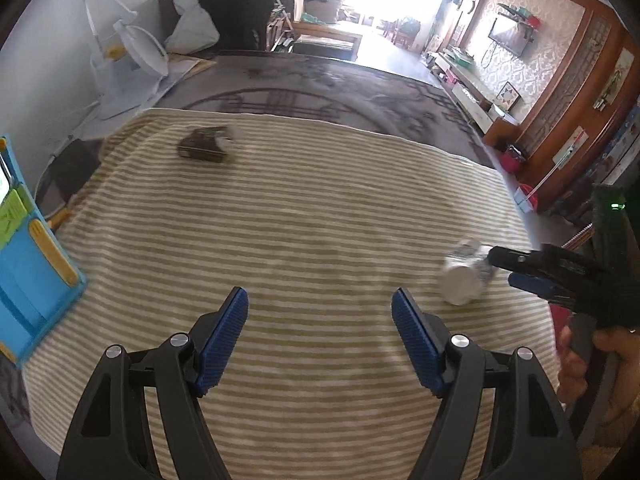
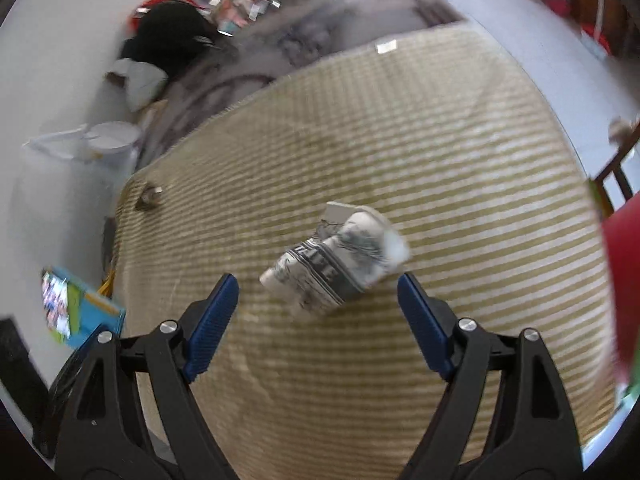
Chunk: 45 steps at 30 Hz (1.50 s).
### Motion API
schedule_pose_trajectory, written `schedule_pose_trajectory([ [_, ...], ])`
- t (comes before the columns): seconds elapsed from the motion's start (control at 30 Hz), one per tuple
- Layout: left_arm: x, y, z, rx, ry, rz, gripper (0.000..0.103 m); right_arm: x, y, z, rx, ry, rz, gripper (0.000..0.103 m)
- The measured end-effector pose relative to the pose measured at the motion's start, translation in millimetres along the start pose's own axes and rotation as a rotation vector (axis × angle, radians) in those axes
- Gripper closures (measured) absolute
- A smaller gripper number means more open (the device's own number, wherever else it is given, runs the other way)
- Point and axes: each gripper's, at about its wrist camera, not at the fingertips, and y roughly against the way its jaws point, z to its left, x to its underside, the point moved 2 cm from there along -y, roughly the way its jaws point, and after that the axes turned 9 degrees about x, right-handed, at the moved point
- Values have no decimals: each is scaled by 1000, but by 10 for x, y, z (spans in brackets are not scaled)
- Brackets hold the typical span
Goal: Collect trash
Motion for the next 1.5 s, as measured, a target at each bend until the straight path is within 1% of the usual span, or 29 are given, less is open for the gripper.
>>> schedule_pose_trajectory([
  [0.13, -212, -13, 382, -20, -6, -17, 32, -33, -238, 240, 82, 21, 21, 25],
  [0.17, -302, -39, 474, -30, -25, -25, 29, -32, -297, 300, 101, 40, 34, 33],
  [0.2, -386, -76, 540, -36, -49, -29, 26, -25, -350, 338, 97, 45, 51, 35],
  [0.23, -502, -148, 617, -46, -93, -24, 21, -16, -363, 344, 85, 36, 56, 40],
  [0.27, -581, -193, 651, -61, -129, -19, 21, -11, -362, 349, 63, 21, 57, 47],
  [0.33, -757, -310, 717, -110, -228, -14, 21, -4, -304, 385, 28, 17, 44, 53],
  [0.37, -869, -402, 753, -152, -305, -9, 21, -2, -267, 402, 32, 28, 31, 54],
  [0.4, -952, -485, 781, -179, -366, 4, 21, -11, -243, 417, 38, 34, 21, 54],
  [0.43, -1026, -575, 793, -199, -428, 28, 21, -15, -216, 422, 44, 38, 11, 54],
  [0.47, -1108, -735, 812, -239, -520, 69, 21, -14, -185, 417, 43, 34, 5, 55],
  [0.5, -1149, -839, 811, -267, -577, 98, 21, -12, -160, 410, 38, 27, 1, 55],
  [0.6, -1247, -1155, 815, -309, -717, 177, 21, -14, -111, 397, 39, 25, -14, 55],
  [0.67, -1311, -1345, 834, -314, -752, 214, 21, -32, -89, 401, 40, 33, -19, 55],
  [0.73, -1356, -1454, 862, -297, -739, 244, 23, -52, -93, 426, 45, 40, -25, 54],
  [0.77, -1392, -1518, 880, -278, -716, 262, 33, -54, -78, 423, 56, 42, -32, 47],
  [0.8, -1410, -1546, 887, -256, -686, 272, 36, -58, -67, 432, 65, 43, -40, 42],
  [0.83, -1473, -1534, 894, -241, -636, 255, 50, -65, -59, 442, 73, 44, -48, 35],
  [0.87, -1493, -1525, 896, -243, -615, 245, 56, -65, -38, 438, 83, 46, -57, 32],
  [0.9, -1519, -1495, 875, -225, -593, 232, 60, -68, -17, 433, 89, 48, -64, 31],
  [0.93, -1528, -1473, 864, -218, -579, 219, 64, -69, -6, 423, 96, 49, -70, 27],
  [0.97, -1552, -1415, 853, -208, -547, 196, 66, -72, -7, 414, 99, 49, -75, 24],
  [1.1, -1563, -1166, 871, -113, -390, 125, 75, -127, -93, 355, 98, 20, -56, 24],
  [1.17, -1554, -980, 884, -72, -293, 84, 84, -194, -149, 368, 73, 3, -47, 22],
  [1.23, -1480, -864, 909, -37, -226, 57, 84, -243, -274, 439, 69, 23, -12, 20],
  [1.27, -1437, -831, 917, -25, -207, 46, 84, -242, -323, 484, 91, 46, 1, 21],
  [1.3, -1386, -795, 915, -14, -192, 37, 84, -228, -372, 546, 126, 85, 4, 26],
  [1.37, -1244, -682, 872, 16, -162, 32, 84, -188, -441, 625, 147, 130, 26, 63],
  [1.43, -1099, -562, 868, 48, -128, 37, 84, -145, -429, 673, 115, 148, 34, 62],
  [1.5, -1001, -508, 898, 64, -97, 50, 84, -113, -368, 723, 111, 179, 15, 62],
])
